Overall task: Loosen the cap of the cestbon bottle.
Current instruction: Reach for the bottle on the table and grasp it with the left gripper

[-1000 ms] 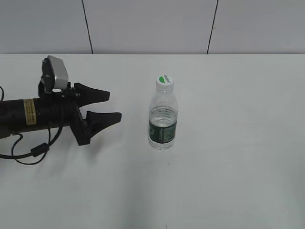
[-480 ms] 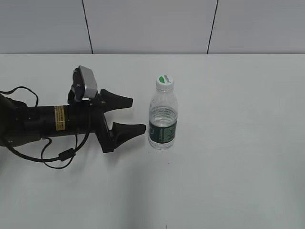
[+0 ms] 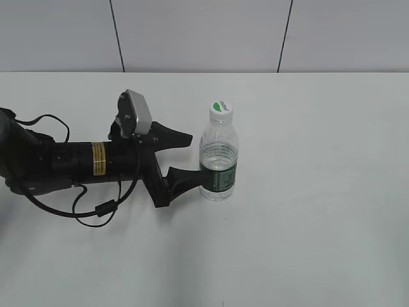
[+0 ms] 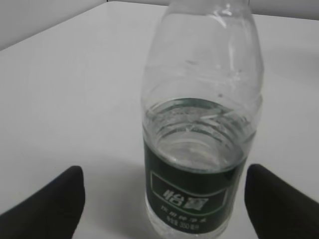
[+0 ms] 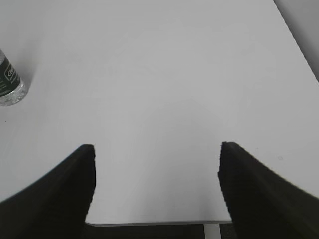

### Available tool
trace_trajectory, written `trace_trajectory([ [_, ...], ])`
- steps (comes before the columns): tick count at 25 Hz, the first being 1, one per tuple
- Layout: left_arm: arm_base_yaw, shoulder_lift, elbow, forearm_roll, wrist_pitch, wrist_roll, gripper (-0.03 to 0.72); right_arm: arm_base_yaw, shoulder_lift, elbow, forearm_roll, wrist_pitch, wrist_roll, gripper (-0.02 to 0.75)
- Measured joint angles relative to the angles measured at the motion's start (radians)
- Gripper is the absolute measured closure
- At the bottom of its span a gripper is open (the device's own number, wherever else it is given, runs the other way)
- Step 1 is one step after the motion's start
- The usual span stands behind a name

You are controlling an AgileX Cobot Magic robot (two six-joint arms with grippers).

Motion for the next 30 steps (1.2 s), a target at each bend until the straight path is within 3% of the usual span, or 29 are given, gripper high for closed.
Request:
trace_trajectory([
  [30,-0.104,0.072,-0.060,-0.099,0.000,0.000,0.102,0.000,0.000,0.000,0.000,0.000,0.001,0.148],
])
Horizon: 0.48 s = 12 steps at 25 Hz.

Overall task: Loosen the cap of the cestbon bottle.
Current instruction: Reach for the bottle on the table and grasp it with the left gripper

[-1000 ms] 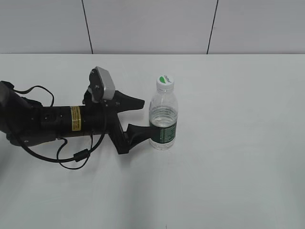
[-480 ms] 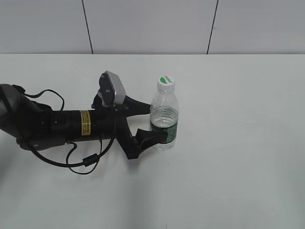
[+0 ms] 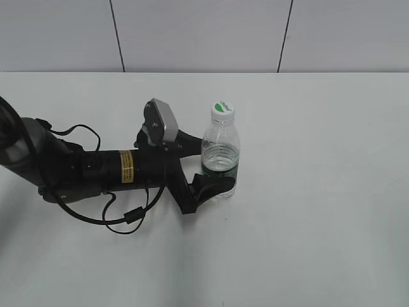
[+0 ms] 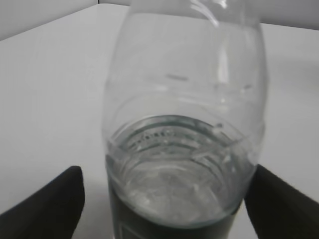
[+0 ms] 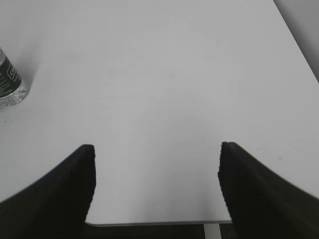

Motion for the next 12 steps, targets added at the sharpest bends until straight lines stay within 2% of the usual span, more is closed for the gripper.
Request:
trace_trajectory([
  [7,-0.018,0.000,0.000,-0.039,0.007,0.000,0.117,0.000,0.000,0.000,0.000,0.000,0.000,0.148],
  [12,-0.018,0.000,0.000,-0.063,0.007,0.000,0.204,0.000,0.000,0.000,0.000,0.000,0.000,0.148],
])
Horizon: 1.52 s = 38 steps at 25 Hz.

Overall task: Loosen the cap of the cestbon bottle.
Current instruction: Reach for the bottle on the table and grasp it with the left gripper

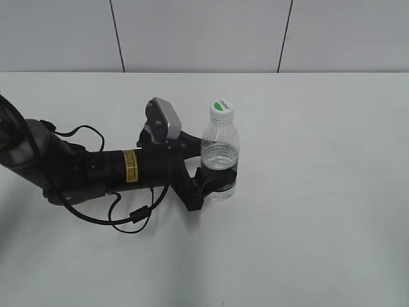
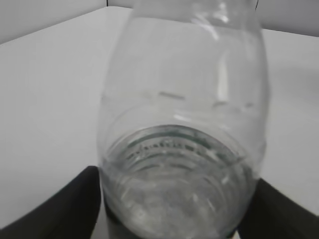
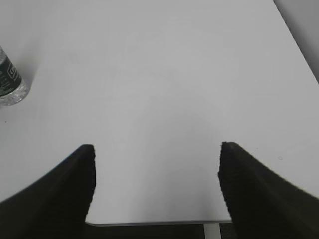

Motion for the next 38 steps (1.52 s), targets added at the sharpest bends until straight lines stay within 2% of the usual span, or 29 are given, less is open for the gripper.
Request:
trace_trajectory([
  [5,-0.002,0.000,0.000,0.012,0.000,0.000,0.279,0.000,0.000,0.000,0.004,0.000,0.000,0.148],
  [17,-0.002,0.000,-0.004,0.100,-0.013,0.000,0.311,0.000,0.047,-0.041,0.029,-0.027,0.000,0.148],
  [32,-0.002,0.000,-0.005,0.111,-0.016,0.000,0.314,0.000,0.772,-0.282,0.046,-0.045,0.000,0.149],
  [38,-0.002,0.000,-0.005,0.125,-0.017,0.000,0.314,0.000,1.040,-0.444,0.118,0.024,-0.006,0.236],
])
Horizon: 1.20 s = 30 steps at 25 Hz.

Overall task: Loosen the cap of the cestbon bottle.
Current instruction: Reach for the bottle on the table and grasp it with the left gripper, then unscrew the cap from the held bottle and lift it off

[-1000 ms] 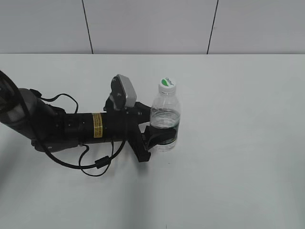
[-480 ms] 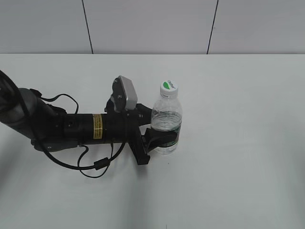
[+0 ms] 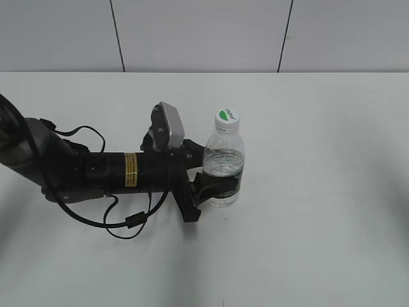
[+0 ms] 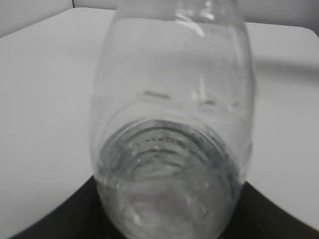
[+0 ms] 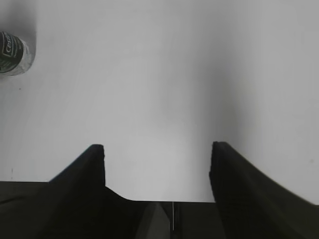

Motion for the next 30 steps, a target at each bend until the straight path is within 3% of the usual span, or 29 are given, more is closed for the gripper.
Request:
trace_trajectory([
  [5,0.000,0.000,-0.001,0.016,-0.003,0.000,0.314,0.000,0.178,-0.162,0.019,0.088,-0.020,0.307],
  [14,0.000,0.000,-0.001,0.019,-0.005,0.000,0.314,0.040,0.378,-0.436,0.099,0.099,-0.071,0.314],
  [24,0.000,0.000,-0.001,0.019,-0.005,-0.040,0.315,0.360,0.568,-0.623,0.082,0.102,-0.036,0.323],
  [30,0.000,0.000,-0.001,0.019,-0.005,-0.047,0.315,0.504,0.693,-0.694,0.042,0.103,-0.013,0.323],
])
